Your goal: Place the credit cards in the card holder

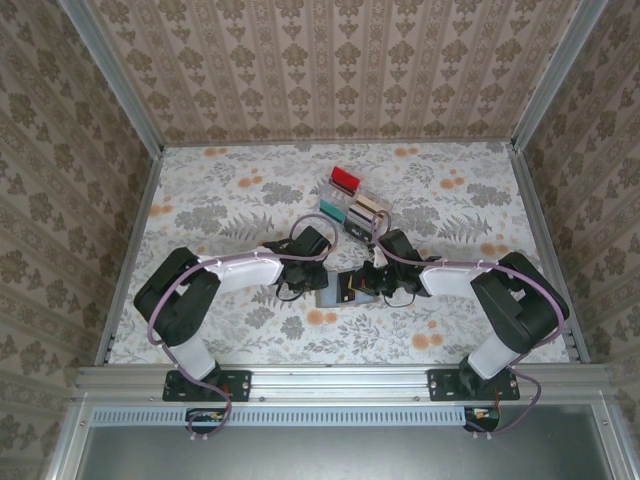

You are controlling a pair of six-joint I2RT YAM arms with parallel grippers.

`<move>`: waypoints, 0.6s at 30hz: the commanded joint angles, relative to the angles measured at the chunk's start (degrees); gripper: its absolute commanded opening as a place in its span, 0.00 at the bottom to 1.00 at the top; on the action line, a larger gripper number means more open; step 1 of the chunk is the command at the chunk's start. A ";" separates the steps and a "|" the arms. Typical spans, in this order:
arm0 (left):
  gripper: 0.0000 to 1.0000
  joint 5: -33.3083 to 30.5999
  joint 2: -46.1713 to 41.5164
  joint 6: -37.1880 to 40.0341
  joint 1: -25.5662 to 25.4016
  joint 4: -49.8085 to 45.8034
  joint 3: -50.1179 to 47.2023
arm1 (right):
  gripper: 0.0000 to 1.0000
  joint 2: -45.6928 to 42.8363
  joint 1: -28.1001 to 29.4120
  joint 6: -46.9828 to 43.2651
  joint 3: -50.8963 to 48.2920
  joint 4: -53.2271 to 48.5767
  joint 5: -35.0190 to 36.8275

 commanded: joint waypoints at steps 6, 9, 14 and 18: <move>0.26 0.63 1.12 -0.15 -0.63 -1.51 0.75 | 0.01 1.96 1.26 1.10 0.31 -1.66 -1.58; 0.27 0.60 1.05 -0.33 -0.69 -1.36 0.74 | 0.02 2.97 1.70 1.21 1.03 -1.10 -1.70; 0.28 0.51 0.95 -0.37 -0.68 -1.67 0.81 | 0.03 4.43 2.39 1.57 2.27 -0.66 -2.03; 0.28 0.53 0.77 -0.42 -0.71 -1.68 0.75 | 0.06 5.21 3.15 2.75 3.03 -0.54 -0.77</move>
